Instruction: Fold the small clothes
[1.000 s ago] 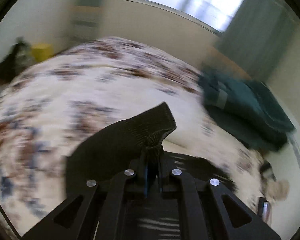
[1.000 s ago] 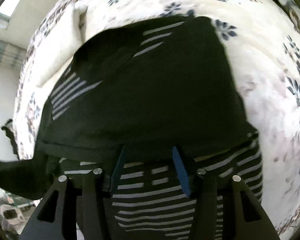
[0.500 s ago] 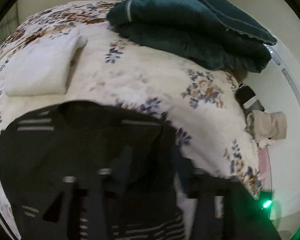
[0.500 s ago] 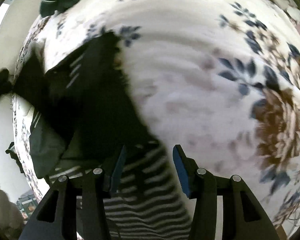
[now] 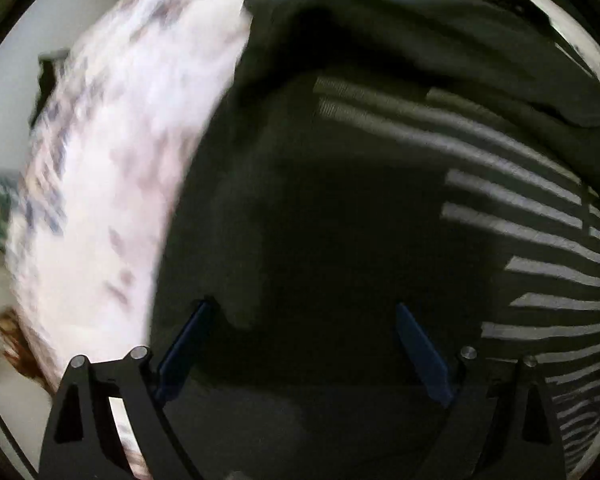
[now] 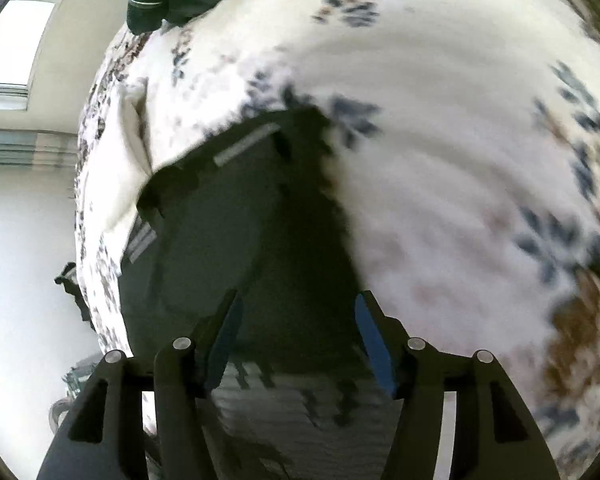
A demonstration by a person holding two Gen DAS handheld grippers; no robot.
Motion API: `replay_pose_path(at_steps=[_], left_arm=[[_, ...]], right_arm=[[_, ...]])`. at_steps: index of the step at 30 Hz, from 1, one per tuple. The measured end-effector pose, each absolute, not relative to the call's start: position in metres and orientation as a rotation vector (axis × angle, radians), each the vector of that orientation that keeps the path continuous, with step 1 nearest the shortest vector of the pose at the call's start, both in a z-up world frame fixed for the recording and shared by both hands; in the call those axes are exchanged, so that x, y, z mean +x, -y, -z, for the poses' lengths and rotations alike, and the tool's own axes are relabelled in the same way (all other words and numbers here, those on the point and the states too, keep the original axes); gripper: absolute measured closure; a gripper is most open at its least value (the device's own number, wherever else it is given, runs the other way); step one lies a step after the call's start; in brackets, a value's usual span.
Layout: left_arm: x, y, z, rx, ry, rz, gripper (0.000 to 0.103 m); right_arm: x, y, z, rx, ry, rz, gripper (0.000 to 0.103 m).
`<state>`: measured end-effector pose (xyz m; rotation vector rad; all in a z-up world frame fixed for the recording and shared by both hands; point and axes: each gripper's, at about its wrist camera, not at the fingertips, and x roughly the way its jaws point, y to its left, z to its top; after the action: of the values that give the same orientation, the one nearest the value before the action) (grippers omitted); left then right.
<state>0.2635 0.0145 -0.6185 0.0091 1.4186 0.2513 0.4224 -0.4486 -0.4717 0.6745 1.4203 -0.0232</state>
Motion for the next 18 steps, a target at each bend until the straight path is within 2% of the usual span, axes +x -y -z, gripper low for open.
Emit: replay_pose_path(at_steps=[3, 4, 5, 7, 13, 18], left_arm=[[0.268, -0.019, 0.63, -0.022, -1.413, -0.273, 0.0], [0.269, -0.02, 0.632, -0.033, -1.413, -0.278, 0.0], [0.27, -0.023, 0.633, -0.058, -1.408, -0.288, 0.0], [0.269, -0.025, 0.633, -0.075, -1.399, -0.298, 0.0], [0.262, -0.034, 0.629, -0.101, -1.422, -0.251, 0.0], [0.266, -0.062, 0.592, -0.201, -1.382, -0.265, 0.0]], right_arm=[[0.463, 0.437, 0.495, 0.644, -1.42, 0.09, 0.042], [0.473, 0.433, 0.502, 0.635, -1.416, 0.113, 0.045], [0.479, 0.43, 0.506, 0.621, -1.414, 0.123, 0.068], [0.486, 0.419, 0.512, 0.56, -1.432, 0.147, 0.098], [0.467, 0.404, 0.468, 0.421, -1.305, 0.152, 0.099], [0.413, 0.419, 0.428, 0.417, -1.272, 0.188, 0.099]])
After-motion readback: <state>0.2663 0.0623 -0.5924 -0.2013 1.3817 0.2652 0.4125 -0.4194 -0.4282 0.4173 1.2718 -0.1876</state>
